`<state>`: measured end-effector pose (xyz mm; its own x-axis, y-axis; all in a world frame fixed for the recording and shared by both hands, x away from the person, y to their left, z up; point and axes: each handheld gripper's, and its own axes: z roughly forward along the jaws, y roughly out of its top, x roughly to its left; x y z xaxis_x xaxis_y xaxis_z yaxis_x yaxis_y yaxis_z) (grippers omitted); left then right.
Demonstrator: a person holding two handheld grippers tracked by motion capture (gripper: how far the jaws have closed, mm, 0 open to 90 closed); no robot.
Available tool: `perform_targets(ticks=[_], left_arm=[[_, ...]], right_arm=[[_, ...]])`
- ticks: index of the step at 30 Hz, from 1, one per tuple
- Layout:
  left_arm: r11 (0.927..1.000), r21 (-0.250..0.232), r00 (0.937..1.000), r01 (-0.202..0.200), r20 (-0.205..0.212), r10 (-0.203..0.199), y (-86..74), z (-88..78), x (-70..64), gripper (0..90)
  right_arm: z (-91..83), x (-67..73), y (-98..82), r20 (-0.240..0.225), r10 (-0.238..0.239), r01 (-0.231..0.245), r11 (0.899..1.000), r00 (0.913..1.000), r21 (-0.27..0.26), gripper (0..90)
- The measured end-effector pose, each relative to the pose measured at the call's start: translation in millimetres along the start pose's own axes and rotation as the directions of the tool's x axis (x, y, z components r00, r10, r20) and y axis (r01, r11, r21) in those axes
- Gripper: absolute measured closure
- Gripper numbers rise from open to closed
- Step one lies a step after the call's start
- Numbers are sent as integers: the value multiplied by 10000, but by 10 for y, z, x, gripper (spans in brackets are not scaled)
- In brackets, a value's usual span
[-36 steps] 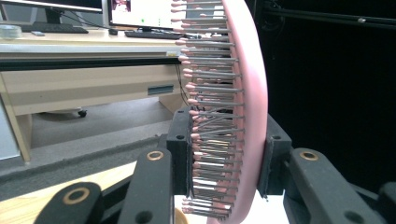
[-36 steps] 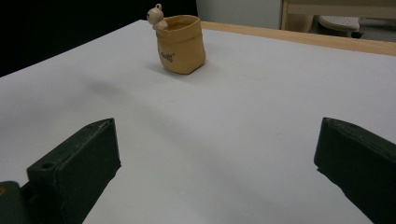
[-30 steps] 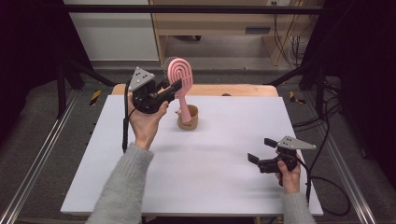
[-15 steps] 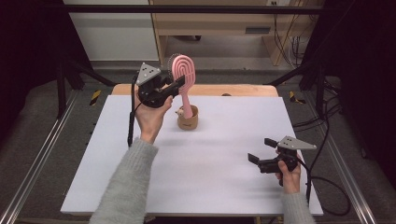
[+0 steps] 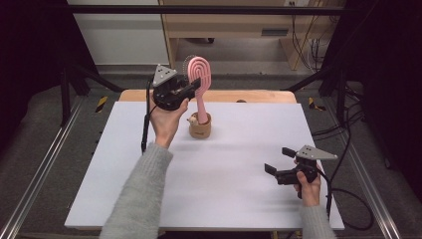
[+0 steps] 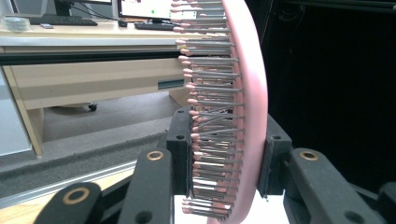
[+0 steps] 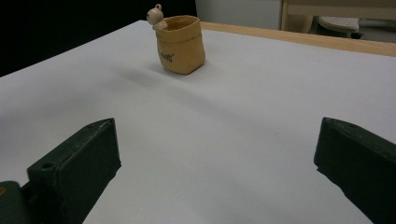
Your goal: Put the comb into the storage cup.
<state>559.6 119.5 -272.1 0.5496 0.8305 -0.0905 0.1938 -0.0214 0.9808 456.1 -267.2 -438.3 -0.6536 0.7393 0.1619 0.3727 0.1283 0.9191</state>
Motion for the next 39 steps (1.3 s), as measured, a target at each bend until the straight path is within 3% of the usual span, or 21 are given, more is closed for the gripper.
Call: perform_targets(ticks=[39], left_arm=[[9984, 452, 9984, -341, -435, 360, -114, 376, 69, 642]], right_arm=[[2, 1, -8, -86, 29, -29, 10000, 10000, 24, 9]])
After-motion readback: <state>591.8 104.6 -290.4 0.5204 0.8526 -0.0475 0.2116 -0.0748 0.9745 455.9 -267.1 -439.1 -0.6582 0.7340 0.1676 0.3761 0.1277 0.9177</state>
